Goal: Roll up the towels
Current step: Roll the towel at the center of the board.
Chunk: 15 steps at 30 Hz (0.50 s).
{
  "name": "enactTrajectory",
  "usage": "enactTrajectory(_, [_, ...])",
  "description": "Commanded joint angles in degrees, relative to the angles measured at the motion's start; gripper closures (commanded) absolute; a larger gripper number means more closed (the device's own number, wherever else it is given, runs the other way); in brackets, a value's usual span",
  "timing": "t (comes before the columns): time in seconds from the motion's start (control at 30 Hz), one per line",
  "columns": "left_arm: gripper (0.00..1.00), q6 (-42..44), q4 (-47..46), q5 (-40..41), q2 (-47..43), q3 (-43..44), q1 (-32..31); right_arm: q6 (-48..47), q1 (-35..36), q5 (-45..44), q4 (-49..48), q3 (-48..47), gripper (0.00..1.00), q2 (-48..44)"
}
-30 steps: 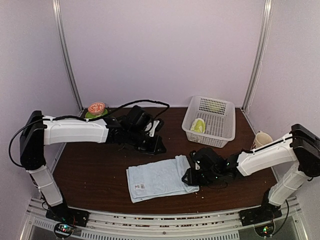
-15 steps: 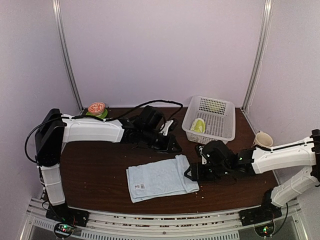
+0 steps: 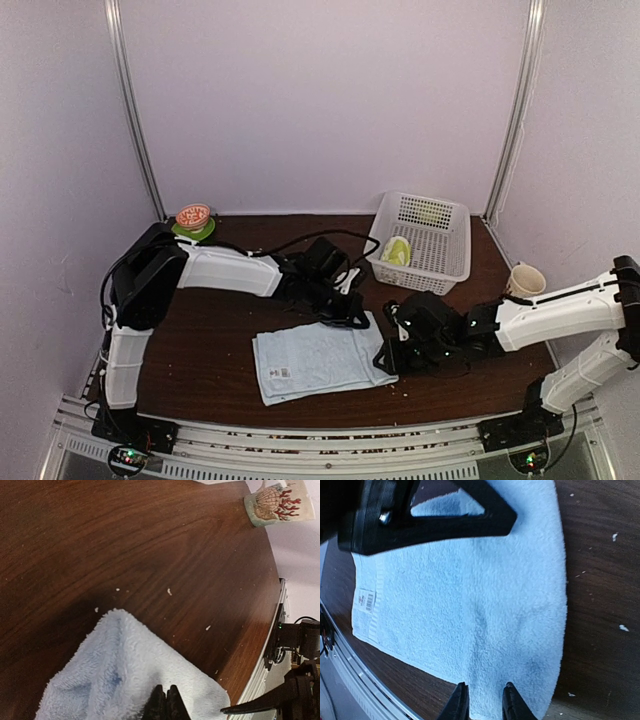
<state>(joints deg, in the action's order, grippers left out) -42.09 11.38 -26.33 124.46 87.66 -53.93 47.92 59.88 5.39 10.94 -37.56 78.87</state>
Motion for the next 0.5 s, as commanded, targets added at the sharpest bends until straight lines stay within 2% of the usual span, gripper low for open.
enactTrajectory(0.0, [1.00,-0.6,-0.8,0.1,2.0,1.4,2.4,-1.2,2.3,2.1,0.0,-3.6,0.77,5.0])
enactTrajectory(0.2, [1.00,-1.0,-0.8,0.4,4.5,1.0,4.1,0.7,4.1,4.5,0.4,-4.2,0.79,11.4])
enactTrajectory(0.3, [1.00,-1.1,-0.9,0.6,5.1,0.3,4.7,0.0,4.3,4.5,2.0,-4.9,0.77,11.1])
enactTrajectory(0.47, [1.00,-0.2,-1.2,0.4,4.6,0.0,5.0,-2.3,3.1,-0.8,7.2,-6.9,0.56,2.5])
